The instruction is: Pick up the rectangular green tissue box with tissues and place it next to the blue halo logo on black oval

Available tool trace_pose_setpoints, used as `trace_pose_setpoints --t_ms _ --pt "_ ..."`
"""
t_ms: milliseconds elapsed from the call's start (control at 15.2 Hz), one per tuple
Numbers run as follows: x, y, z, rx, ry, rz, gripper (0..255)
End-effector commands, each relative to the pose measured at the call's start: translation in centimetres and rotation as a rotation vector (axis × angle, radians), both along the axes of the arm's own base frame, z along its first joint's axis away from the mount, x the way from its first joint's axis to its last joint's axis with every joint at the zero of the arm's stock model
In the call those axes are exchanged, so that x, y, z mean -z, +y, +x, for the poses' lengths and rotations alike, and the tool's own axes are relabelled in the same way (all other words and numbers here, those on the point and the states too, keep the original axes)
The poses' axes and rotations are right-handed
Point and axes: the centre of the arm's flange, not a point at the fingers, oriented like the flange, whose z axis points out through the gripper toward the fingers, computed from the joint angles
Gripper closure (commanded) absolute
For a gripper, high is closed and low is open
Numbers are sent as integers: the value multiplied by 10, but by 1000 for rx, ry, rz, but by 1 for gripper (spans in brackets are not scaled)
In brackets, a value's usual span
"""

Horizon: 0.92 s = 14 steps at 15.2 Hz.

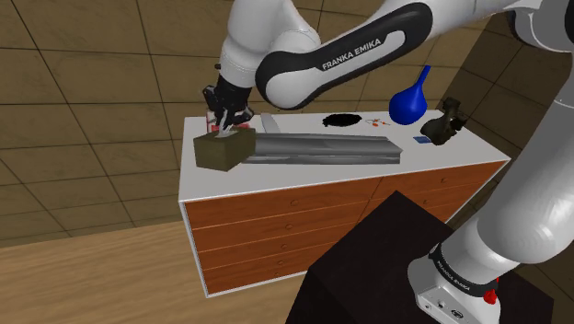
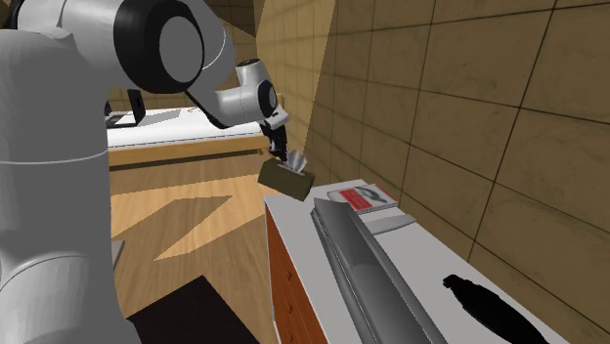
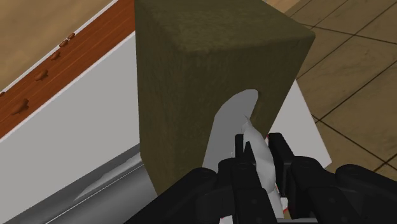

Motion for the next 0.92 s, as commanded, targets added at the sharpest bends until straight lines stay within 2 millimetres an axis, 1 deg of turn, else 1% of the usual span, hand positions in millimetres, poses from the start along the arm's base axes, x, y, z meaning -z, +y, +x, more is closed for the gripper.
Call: trace_pose_setpoints --t_ms 0,858 --pt "-11 0 1 0 0 0 255" --pt "-80 0 1 0 0 0 255"
